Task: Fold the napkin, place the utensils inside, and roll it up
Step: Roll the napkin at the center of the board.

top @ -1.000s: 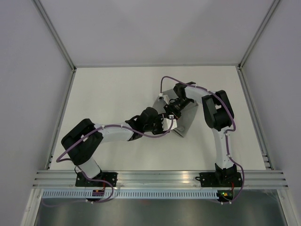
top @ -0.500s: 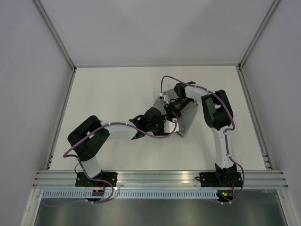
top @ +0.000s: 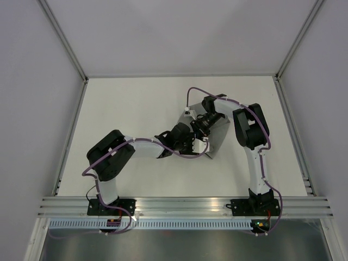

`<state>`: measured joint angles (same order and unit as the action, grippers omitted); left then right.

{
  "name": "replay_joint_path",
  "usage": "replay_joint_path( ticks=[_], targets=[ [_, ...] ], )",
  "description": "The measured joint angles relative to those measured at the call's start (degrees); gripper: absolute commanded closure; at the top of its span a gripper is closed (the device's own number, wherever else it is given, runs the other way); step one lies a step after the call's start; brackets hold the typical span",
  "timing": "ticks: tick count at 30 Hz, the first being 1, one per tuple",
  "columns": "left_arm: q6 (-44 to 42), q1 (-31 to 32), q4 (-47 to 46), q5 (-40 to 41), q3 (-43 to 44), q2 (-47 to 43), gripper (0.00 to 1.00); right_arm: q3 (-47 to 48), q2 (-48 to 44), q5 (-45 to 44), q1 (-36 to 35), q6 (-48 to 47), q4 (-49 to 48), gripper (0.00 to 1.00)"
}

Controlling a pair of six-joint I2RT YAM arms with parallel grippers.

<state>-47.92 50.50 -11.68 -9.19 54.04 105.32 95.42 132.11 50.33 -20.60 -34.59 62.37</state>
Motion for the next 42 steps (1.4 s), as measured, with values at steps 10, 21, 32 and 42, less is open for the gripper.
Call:
replay_joint_path(
  ticks=[10, 21, 32, 42],
  targets=[
    [-1.1, 0.1, 4.0, -0.8, 2.0, 1.5, 0.8, 0.1, 0.1, -0.2, 0.2, -0.4, 0.9, 1.0],
    [-0.2, 0.4, 16.9, -0.8, 11.3, 4.6, 0.98, 0.2, -0.1, -1.0, 0.9, -0.1, 1.0, 0.77],
    [6.3, 0.5, 24.7, -2.3, 17.9, 7.5, 0.98, -1.9, -7.9, -8.2, 1.9, 3.9, -6.4, 0.41],
    [11.0, 0.2, 30.4, -7.7, 23.6, 10.4, 0.98, -7.5, -16.3, -13.3, 7.5, 14.7, -20.9, 0.4]
  ],
)
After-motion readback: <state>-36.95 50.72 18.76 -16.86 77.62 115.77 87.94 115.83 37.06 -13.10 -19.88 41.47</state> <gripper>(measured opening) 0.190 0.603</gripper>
